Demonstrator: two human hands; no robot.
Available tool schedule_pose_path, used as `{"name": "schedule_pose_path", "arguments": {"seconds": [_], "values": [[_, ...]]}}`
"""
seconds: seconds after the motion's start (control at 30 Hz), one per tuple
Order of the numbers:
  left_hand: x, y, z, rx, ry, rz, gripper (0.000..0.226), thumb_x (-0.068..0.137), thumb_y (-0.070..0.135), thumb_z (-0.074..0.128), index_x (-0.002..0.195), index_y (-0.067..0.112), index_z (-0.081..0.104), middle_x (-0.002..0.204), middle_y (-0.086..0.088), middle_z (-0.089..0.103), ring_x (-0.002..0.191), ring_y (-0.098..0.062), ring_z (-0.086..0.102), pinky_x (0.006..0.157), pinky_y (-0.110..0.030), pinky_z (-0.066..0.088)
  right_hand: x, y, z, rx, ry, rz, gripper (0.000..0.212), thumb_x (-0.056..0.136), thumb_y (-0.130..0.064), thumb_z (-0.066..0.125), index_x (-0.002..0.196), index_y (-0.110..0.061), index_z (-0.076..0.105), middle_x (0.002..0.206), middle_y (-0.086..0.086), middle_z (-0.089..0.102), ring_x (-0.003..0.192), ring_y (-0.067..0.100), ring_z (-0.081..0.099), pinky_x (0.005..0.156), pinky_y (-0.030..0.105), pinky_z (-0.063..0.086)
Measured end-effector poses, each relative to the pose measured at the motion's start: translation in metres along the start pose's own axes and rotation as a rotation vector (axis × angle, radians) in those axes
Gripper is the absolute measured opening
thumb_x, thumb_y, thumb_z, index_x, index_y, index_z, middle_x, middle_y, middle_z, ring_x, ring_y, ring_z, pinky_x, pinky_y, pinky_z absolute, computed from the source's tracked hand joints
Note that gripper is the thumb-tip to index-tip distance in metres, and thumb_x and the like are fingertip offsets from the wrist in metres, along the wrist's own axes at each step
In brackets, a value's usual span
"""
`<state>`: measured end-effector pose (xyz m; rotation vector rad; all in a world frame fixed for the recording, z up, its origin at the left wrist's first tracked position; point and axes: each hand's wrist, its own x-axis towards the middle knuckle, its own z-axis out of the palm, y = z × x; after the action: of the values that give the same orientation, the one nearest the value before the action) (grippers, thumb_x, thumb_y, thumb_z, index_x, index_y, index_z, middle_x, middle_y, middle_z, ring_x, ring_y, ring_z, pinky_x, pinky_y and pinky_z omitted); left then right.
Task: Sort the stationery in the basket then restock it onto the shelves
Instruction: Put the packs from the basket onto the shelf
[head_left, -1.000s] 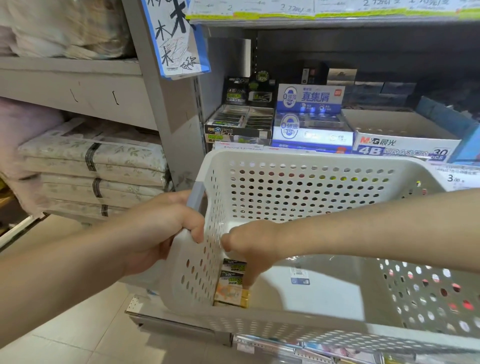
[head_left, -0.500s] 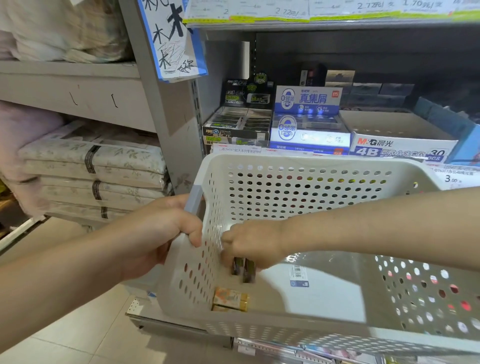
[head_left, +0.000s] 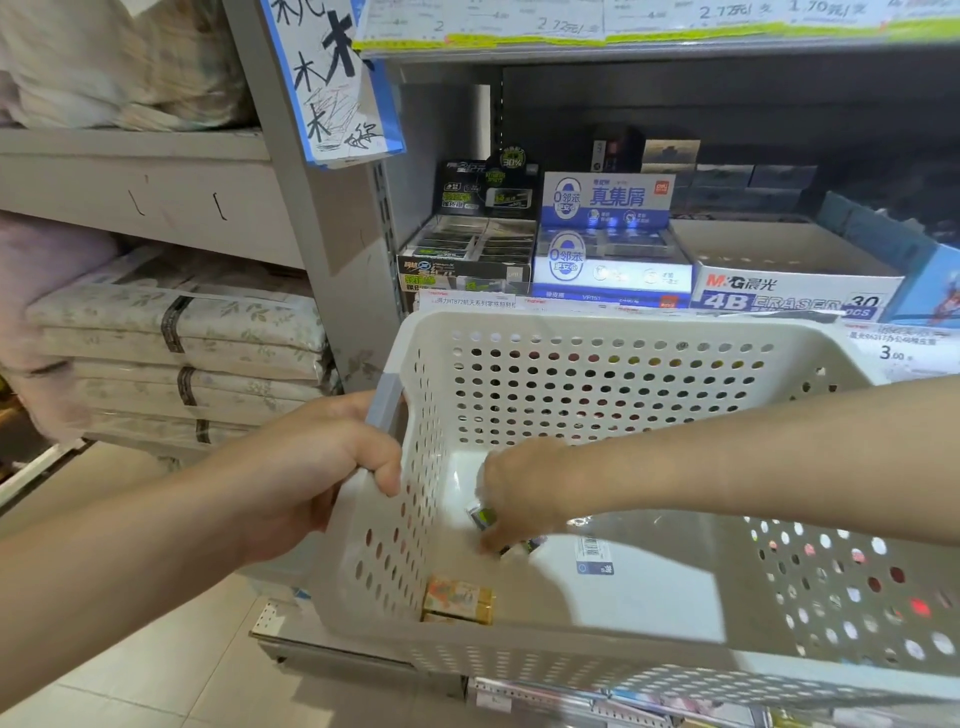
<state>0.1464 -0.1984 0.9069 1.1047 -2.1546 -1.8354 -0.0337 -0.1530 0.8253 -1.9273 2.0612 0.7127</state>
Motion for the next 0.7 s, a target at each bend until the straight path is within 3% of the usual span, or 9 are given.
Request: {"name": "schedule_pose_path", "arguments": {"seconds": [0.07,0.13,0.27,0.37,0.47,0.57,0.7], "values": [[0.0,0.0,0.0,0.0,0.003,0.0,0.058,0.044,0.002,0.053,0.094,0.025,0.072,0.089,-0.013,0.075,0.087,-0.038,0.069,0.085,-0.053,0.052,0.0,-0.002,-0.001,0.014,0.015,-0.008,0.037,0.082,-0.042,0.058,0.107,-0.016,0.068,0.078,-0.003,0.068,0.061,0.016,0.057,0.044,0.017,0.03],[0.002,0.0,0.0,-0.003,-0.001,-0.003,0.057,0.044,0.002,0.053,0.092,0.026,0.072,0.087,-0.011,0.075,0.084,-0.036,0.07,0.084,-0.052,0.053,-0.002,-0.002,-0.004,-0.034,0.041,-0.033,0.033,0.079,-0.039,0.062,0.104,-0.018,0.067,0.074,-0.005,0.062,0.056,0.014,0.051,0.043,0.017,0.027],[0.006,-0.002,-0.004,-0.022,-0.042,-0.001,0.053,0.045,0.002,0.052,0.083,0.03,0.074,0.083,-0.007,0.076,0.07,-0.026,0.073,0.065,-0.037,0.057,-0.015,0.002,-0.016,-0.127,0.119,-0.071,0.024,0.079,-0.042,0.062,0.082,-0.018,0.06,0.063,-0.006,0.05,0.051,0.014,0.042,0.045,0.019,0.023],[0.004,-0.006,-0.009,-0.042,-0.075,0.023,0.05,0.045,0.001,0.051,0.08,0.029,0.074,0.08,-0.007,0.075,0.066,-0.024,0.072,0.054,-0.031,0.058,-0.042,0.001,-0.043,-0.125,0.206,-0.092,0.032,0.076,-0.044,0.065,0.086,-0.014,0.059,0.064,-0.004,0.047,0.057,0.018,0.045,0.045,0.021,0.027],[0.006,-0.01,-0.015,-0.03,-0.084,0.029,0.057,0.045,0.001,0.053,0.094,0.024,0.071,0.083,-0.011,0.075,0.073,-0.029,0.073,0.057,-0.033,0.056,-0.07,0.012,-0.087,-0.051,0.387,-0.082,0.039,0.074,-0.051,0.065,0.089,-0.015,0.062,0.073,-0.002,0.058,0.068,0.022,0.053,0.053,0.024,0.04],[0.009,-0.01,-0.017,-0.033,-0.074,0.011,0.058,0.045,0.001,0.053,0.096,0.023,0.07,0.083,-0.011,0.075,0.072,-0.029,0.073,0.056,-0.033,0.056,-0.082,0.038,-0.133,0.029,0.615,-0.011,0.04,0.074,-0.049,0.064,0.094,-0.015,0.067,0.088,0.006,0.069,0.072,0.021,0.059,0.058,0.027,0.046],[0.01,-0.011,-0.019,-0.023,-0.072,0.006,0.061,0.045,0.002,0.053,0.1,0.023,0.068,0.084,-0.011,0.075,0.072,-0.029,0.073,0.058,-0.034,0.056,-0.063,0.077,-0.174,0.087,0.771,0.196,0.039,0.076,-0.042,0.064,0.094,-0.008,0.062,0.073,0.004,0.059,0.073,0.027,0.056,0.059,0.029,0.043]]}}
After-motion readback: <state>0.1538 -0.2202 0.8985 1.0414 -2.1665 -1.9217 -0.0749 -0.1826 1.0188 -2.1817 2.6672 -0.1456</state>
